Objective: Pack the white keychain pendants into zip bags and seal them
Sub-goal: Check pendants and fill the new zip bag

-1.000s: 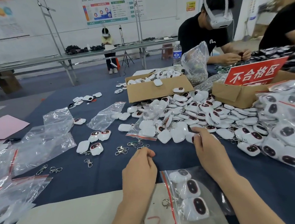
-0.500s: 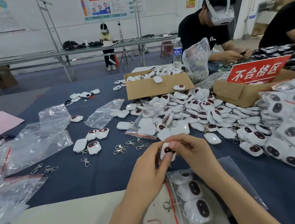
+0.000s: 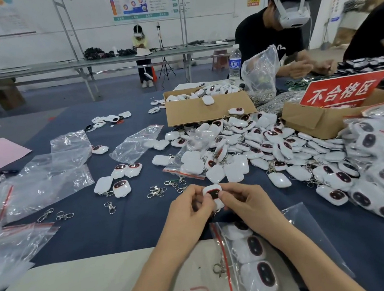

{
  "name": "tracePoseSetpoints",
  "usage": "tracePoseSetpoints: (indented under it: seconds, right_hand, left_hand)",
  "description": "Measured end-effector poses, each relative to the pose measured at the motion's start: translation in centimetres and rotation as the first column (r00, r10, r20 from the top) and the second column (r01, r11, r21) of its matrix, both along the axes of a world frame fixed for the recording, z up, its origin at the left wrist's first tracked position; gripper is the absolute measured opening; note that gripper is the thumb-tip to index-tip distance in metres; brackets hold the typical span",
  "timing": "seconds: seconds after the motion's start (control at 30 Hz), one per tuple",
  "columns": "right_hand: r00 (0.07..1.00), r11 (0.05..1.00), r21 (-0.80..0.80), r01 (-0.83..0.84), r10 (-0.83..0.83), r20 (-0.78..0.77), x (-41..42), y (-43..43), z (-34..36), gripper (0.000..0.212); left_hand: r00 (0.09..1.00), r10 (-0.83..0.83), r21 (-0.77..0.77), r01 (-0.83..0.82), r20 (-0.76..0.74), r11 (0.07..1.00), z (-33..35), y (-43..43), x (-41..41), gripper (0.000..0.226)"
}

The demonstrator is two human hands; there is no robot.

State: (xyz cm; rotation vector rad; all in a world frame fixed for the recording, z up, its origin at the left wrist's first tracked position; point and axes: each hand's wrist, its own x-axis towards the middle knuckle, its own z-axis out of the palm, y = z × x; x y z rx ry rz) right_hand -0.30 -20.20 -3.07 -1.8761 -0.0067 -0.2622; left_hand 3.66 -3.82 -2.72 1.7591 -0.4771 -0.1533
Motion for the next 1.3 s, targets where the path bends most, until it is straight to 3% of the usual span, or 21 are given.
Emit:
tracePoseSetpoints:
  seconds: [0.2, 0.37, 0.87, 1.0, 1.3]
  right_hand:
    - [1.0, 1.0, -0.024, 0.005, -0.005, -0.01, 0.05, 0.16, -0.45, 0.031]
    - [0.999, 0.999, -0.045, 0.03, -0.031, -0.017, 0.07, -0.07, -0.86, 0.022]
    - [0.997, 0.996, -0.063, 0.065, -0.067, -0.04, -0.13, 0.05, -0.27, 0.021]
    - [0.997, 0.997, -0.051, 0.063, -0.065, -0.043, -0.05, -0.06, -0.38, 0.02]
    - [1.0, 1.0, -0.023, 0.018, -0.018, 0.005, -0.2, -0.24, -0.03, 0.027]
  left_hand:
    - [0.999, -0.004, 0.049, 0.002, 0.054, 0.999, -0.11, 0.2, 0.06, 0.01]
    - [0.998, -0.009, 0.068, 0.004, 0.07, 0.998, -0.39, 0.29, 0.28, 0.013]
    - [0.999, -0.026, 0.076, 0.023, 0.044, 0.997, -0.82, 0.26, 0.58, 0.02]
    - [0.998, -0.038, 0.082, 0.034, 0.047, 0.996, -0.89, 0.29, 0.61, 0.012]
    - [0.994, -0.106, 0.055, 0.105, 0.014, 0.993, -0.67, 0.29, 0.41, 0.023]
